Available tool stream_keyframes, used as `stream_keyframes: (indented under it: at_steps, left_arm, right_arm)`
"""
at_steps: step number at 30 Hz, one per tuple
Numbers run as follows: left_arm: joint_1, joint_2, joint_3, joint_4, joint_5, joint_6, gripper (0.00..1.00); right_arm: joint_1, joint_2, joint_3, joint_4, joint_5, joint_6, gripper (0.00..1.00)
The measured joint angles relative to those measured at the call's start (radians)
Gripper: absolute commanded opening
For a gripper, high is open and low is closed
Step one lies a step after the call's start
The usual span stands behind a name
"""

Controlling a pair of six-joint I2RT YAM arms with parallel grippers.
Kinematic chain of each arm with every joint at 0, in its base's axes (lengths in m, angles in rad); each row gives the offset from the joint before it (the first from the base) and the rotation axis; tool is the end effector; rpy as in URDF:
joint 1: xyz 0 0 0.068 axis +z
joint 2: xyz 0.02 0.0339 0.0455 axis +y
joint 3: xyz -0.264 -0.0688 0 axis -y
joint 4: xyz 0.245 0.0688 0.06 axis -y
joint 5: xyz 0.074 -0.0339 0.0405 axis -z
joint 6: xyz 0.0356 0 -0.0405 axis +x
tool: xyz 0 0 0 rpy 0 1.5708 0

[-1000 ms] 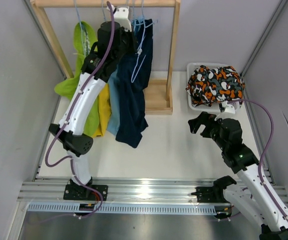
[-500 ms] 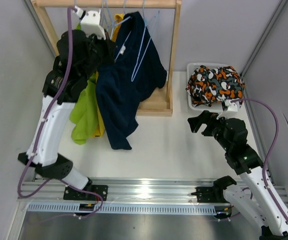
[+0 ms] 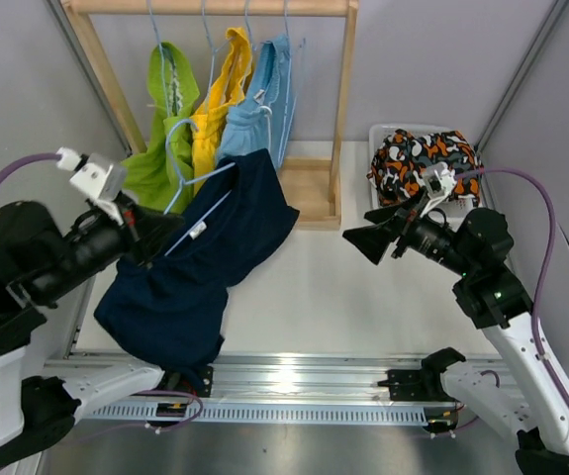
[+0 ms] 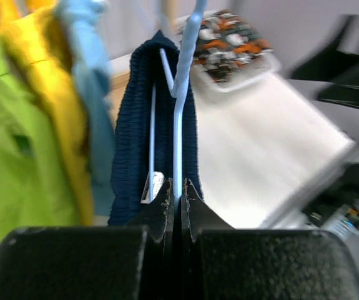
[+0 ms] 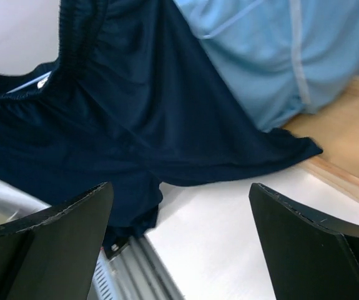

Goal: Remove the shorts from the hanger

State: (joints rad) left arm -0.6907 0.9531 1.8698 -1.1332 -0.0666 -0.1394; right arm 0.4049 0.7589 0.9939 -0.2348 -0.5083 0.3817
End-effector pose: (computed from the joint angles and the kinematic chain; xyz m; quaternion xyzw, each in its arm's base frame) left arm 0.0597 -0.0463 0.5361 0.1919 0.7552 -0.2288 0.5835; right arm 0.1383 0.0781 0.4106 -0.1857 0.6822 0.4265 0.5641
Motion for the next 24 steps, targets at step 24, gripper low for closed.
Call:
stream_keyframes:
  at_steps: [24]
  left_arm:
    - [-0.021, -0.024, 0.031, 0.026, 0.459, -0.108, 0.0]
  right_arm:
    - [0.374, 0.202, 0.132, 0.096, 0.151, -0.099, 0.99]
